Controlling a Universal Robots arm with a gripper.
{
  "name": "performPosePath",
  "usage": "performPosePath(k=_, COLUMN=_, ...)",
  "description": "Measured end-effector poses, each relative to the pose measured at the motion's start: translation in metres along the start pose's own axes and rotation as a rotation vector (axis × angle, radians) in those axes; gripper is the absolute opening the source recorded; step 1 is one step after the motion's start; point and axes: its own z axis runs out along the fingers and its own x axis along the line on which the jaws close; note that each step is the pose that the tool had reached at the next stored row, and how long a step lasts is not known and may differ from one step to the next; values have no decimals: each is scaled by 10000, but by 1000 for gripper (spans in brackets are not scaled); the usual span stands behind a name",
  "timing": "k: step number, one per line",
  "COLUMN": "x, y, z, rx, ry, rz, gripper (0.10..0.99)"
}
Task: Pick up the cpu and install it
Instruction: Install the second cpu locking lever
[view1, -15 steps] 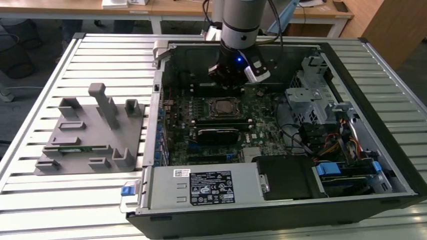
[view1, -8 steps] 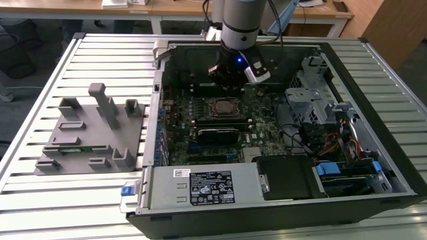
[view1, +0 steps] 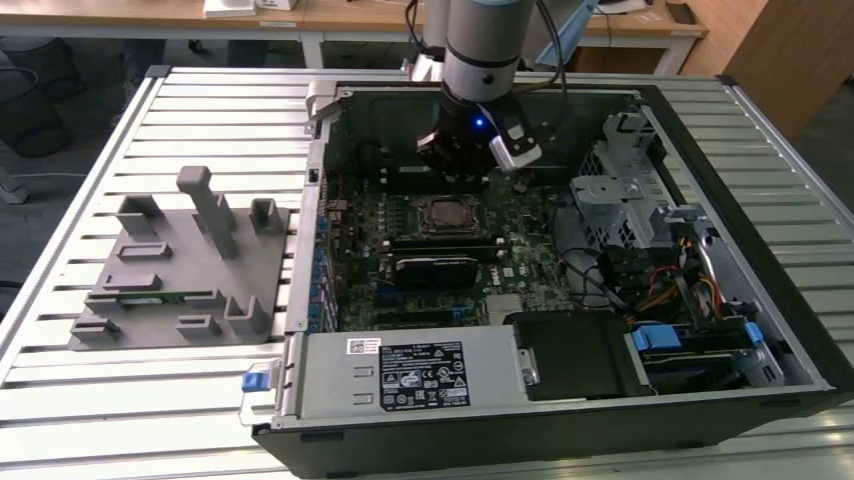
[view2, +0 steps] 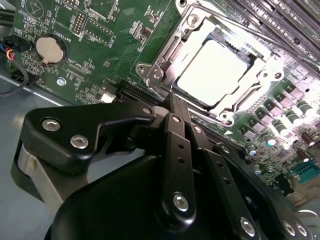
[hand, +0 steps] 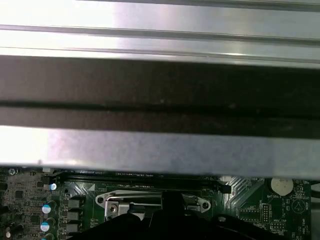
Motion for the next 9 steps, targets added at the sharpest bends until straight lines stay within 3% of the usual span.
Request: performPosePath(k=9, x=2, y=-40, z=-24, rx=2, ry=-6, rz=1, gripper=106)
